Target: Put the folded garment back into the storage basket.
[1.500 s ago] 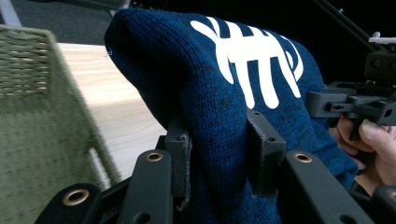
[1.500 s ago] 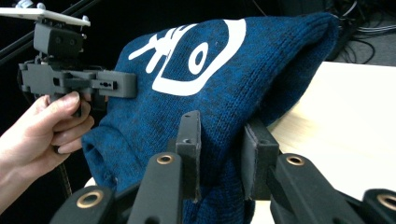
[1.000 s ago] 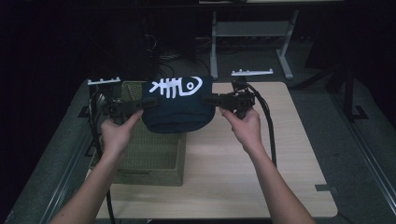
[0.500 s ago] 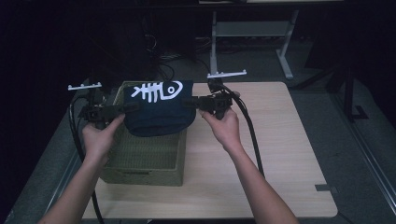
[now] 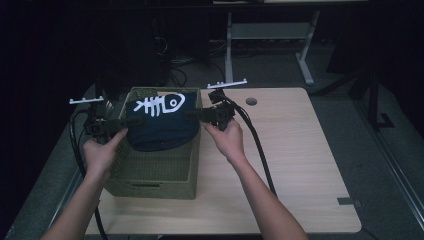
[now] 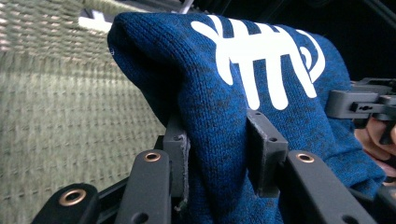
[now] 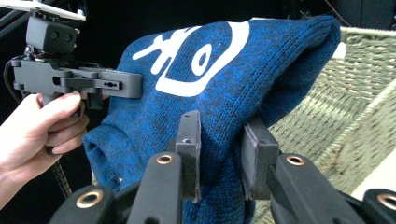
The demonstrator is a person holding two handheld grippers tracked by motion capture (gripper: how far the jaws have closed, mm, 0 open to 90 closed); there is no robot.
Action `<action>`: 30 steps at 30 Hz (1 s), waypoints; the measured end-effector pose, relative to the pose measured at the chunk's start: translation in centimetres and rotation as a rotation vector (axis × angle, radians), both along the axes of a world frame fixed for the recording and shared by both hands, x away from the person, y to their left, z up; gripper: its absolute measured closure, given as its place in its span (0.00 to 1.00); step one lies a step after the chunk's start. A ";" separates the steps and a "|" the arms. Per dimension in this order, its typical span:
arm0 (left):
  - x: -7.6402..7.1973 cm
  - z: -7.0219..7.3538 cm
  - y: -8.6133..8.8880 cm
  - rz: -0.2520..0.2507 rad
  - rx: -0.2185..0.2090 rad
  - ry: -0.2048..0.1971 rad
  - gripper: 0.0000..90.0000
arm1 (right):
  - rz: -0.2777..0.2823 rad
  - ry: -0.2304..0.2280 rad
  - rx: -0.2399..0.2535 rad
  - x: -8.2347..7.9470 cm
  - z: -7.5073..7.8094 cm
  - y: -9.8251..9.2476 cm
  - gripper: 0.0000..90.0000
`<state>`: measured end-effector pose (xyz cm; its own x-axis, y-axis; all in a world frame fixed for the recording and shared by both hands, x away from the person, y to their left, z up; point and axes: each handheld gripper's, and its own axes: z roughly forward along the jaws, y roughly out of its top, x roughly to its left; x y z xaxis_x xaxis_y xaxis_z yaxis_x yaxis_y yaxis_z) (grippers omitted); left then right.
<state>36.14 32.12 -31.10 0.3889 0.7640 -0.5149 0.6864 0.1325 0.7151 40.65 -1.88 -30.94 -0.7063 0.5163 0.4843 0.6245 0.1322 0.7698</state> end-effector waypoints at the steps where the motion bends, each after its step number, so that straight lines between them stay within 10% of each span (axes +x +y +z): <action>1: 0.1 -0.2 0.2 0.005 0.003 0.004 0.72 | -0.002 0.003 0.000 0.0 -0.1 0.2 0.79; 30: 0.7 -3.6 2.6 0.078 0.132 0.099 0.68 | 0.013 0.075 -0.079 0.8 -6.2 4.8 0.78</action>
